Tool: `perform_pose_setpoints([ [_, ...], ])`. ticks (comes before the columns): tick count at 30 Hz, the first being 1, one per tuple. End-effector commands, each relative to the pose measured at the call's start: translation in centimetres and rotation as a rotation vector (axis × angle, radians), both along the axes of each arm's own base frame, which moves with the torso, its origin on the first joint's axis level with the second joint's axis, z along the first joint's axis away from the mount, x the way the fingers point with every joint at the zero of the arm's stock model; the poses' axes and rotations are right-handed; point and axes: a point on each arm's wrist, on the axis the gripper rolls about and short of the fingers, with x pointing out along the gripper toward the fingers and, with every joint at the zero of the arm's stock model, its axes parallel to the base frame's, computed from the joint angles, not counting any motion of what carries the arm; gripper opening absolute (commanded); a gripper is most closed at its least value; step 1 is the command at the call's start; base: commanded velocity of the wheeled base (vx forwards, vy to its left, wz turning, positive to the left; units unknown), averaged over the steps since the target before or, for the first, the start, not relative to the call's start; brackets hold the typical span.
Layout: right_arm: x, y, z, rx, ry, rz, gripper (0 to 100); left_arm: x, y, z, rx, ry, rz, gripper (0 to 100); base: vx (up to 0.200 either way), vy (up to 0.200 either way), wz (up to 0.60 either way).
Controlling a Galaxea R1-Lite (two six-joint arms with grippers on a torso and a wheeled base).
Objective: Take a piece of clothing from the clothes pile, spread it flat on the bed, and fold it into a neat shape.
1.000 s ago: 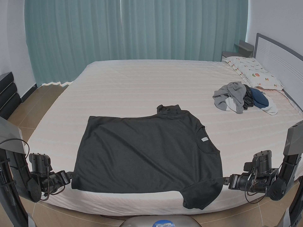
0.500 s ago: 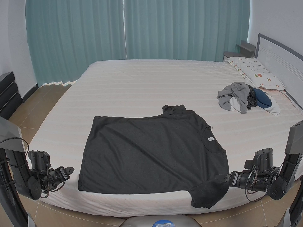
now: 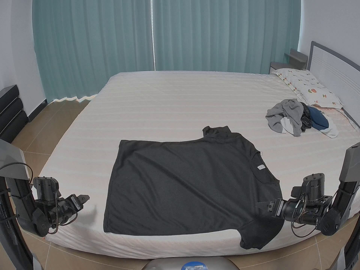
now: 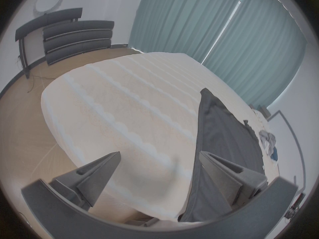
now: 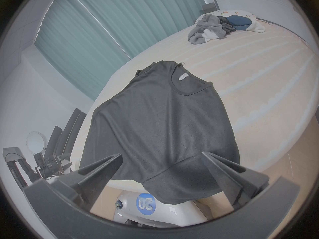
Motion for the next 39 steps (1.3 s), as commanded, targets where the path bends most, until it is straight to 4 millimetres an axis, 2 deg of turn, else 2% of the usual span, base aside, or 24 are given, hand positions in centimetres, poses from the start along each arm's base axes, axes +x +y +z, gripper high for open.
perform_pose_setpoints([
  [1,0.1,0.0,0.1,0.003,-0.004,0.000,100,0.4,0.0,0.1,-0.007,-0.016,0.002,100,0.000,0.000,0.00],
  [8,0.1,0.1,-0.1,0.001,0.001,0.002,100,0.4,-0.1,0.1,-0.018,-0.017,-0.011,100,0.000,0.000,0.00],
  [17,0.1,0.1,-0.1,0.002,0.002,0.001,100,0.6,-0.1,0.2,-0.026,-0.030,-0.019,100,0.200,0.000,0.00],
  [19,0.1,0.1,0.0,0.003,-0.001,0.001,100,0.7,-0.2,0.2,-0.041,-0.034,-0.036,100,0.000,0.000,0.00],
  [23,0.1,0.1,0.0,0.004,-0.002,0.002,100,1.8,-0.3,0.9,-0.079,-0.087,-0.065,100,0.000,0.000,0.00],
  [29,0.7,0.2,0.1,0.028,-0.014,-0.011,100,6.2,-0.7,2.4,-0.140,-0.187,-0.051,100,0.000,0.000,0.00],
  [35,1.5,0.5,0.6,0.122,-0.013,-0.072,100,12.4,-2.0,3.9,-0.215,-0.192,-0.094,100,0.000,0.000,0.00],
  [39,1.9,0.6,0.6,0.146,-0.011,-0.084,100,16.6,-2.9,3.0,-0.302,-0.158,-0.134,100,0.000,0.000,0.00],
])
